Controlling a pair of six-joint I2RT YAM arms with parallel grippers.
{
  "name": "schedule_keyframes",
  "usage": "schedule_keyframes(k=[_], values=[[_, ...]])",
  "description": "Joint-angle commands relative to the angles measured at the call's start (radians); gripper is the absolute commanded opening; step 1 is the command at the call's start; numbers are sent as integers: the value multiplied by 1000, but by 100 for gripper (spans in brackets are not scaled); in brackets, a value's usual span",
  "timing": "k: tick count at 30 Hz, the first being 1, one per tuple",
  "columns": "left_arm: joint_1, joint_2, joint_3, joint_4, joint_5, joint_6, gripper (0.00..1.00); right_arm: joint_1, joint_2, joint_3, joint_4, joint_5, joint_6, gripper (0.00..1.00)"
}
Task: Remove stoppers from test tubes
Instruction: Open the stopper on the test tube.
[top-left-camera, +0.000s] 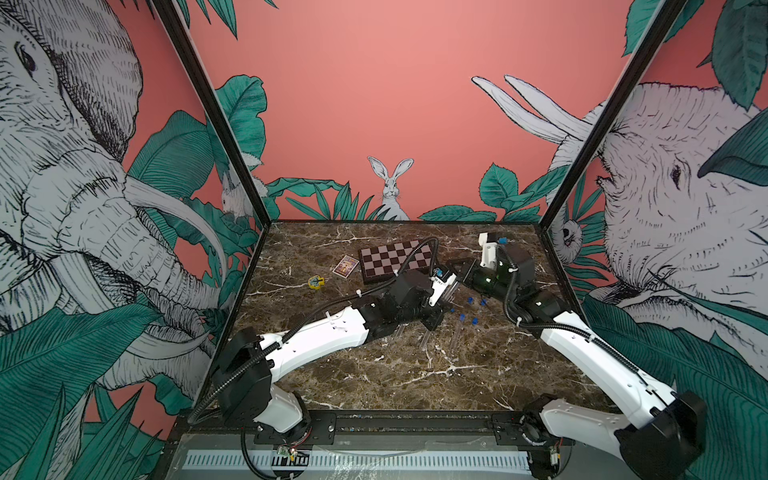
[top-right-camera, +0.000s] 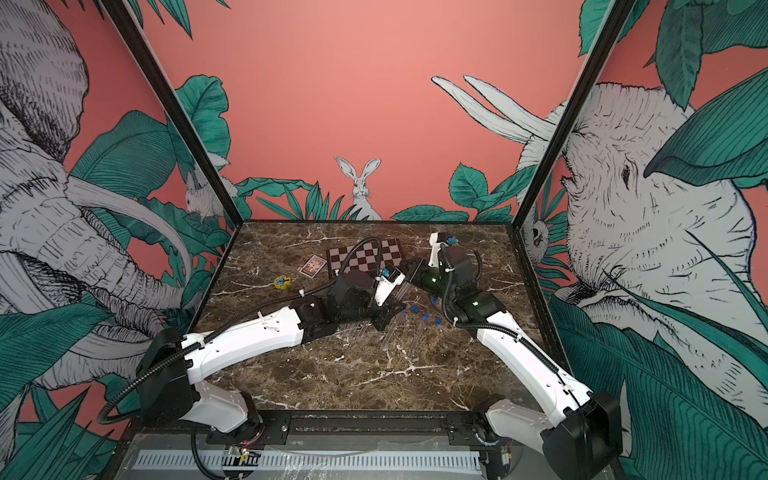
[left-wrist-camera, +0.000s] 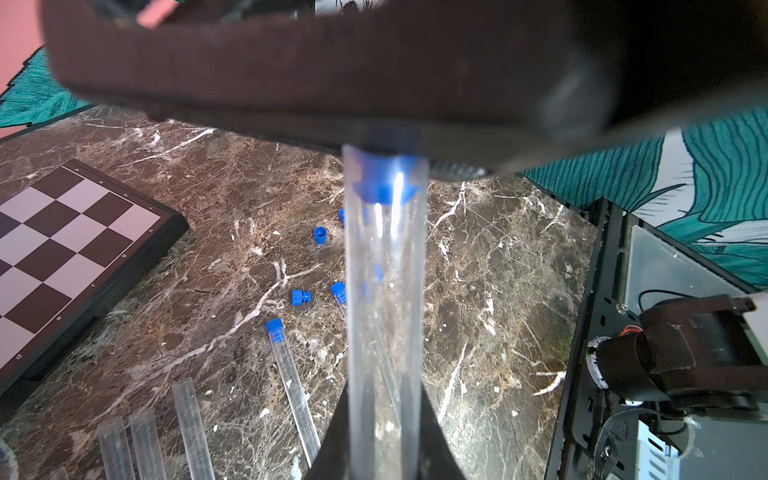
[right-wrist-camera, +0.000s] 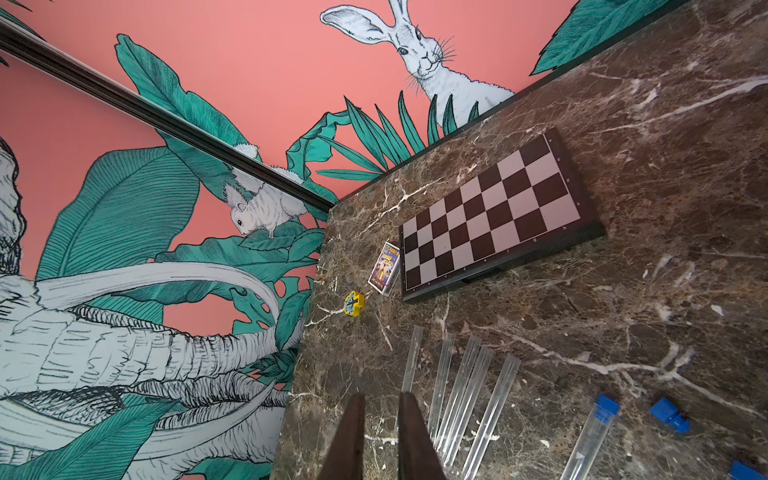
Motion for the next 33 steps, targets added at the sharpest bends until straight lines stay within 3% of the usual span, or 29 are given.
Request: schedule_keyframes(k=[1,12,21,27,33], values=[[-7,-20,2,0,-10,22,0,-5,-17,-6,49,5,39,0],[-7,-6,-102,9,-116,58,0,-134,-23,-31,149,-151,180,0],[-7,-8,-59,-8,-89,59,0,-136,-16,-27,133,-157,144,0],[-5,-3,-58,-33,-135,50,0,-136,-61,-20,33,-52,0,0],[28,44,-65,-64,-165,-48,0,-135,-144,-122,-35,169,-206,0]])
